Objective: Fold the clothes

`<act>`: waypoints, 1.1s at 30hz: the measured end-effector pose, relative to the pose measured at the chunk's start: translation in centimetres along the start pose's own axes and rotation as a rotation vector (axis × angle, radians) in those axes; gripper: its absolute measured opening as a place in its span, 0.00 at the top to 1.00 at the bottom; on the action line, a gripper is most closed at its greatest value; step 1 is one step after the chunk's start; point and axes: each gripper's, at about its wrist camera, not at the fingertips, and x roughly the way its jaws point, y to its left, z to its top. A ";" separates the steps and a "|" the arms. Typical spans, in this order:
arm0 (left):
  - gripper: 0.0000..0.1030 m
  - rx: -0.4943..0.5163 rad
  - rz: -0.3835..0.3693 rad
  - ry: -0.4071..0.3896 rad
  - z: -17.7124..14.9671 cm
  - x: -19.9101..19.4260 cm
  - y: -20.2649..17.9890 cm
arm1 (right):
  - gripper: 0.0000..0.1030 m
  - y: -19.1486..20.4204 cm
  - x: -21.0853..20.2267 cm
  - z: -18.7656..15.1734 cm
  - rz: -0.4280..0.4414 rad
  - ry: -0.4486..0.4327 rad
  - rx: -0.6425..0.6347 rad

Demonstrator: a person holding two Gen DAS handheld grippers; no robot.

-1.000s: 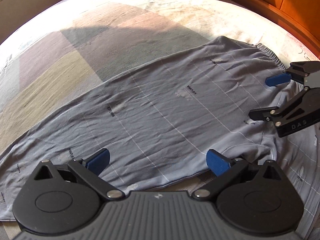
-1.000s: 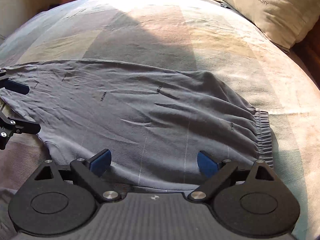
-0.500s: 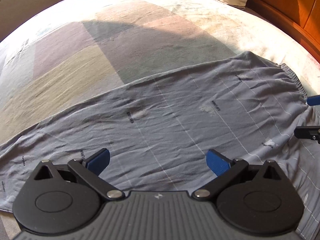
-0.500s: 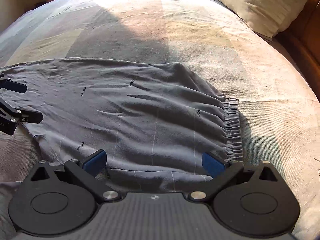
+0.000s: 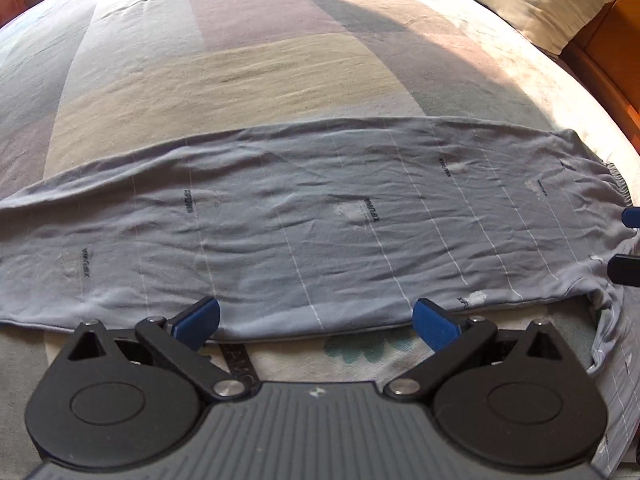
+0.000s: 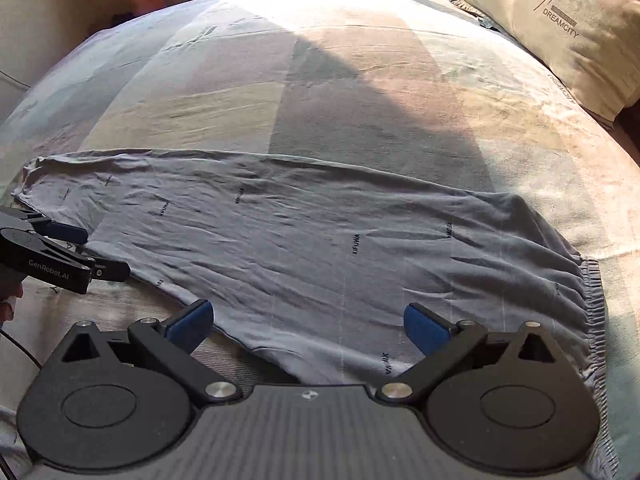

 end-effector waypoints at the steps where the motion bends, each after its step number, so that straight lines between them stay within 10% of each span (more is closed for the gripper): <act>1: 0.01 0.007 0.017 -0.014 0.6 0.0 1.3 | 0.00 1.0 0.0 0.5 0.009 -0.004 -0.005; 10: 0.01 -0.025 0.104 -0.057 1.4 1.0 13.2 | 0.00 9.8 3.0 2.8 0.040 0.024 -0.051; 15: 0.01 -0.108 0.078 -0.061 -3.6 -1.7 15.8 | 0.00 13.7 4.7 3.7 0.070 0.060 -0.103; 33: 0.03 -0.010 0.091 -0.103 -3.5 -2.3 21.7 | 0.00 26.9 16.0 8.6 0.333 0.023 -0.243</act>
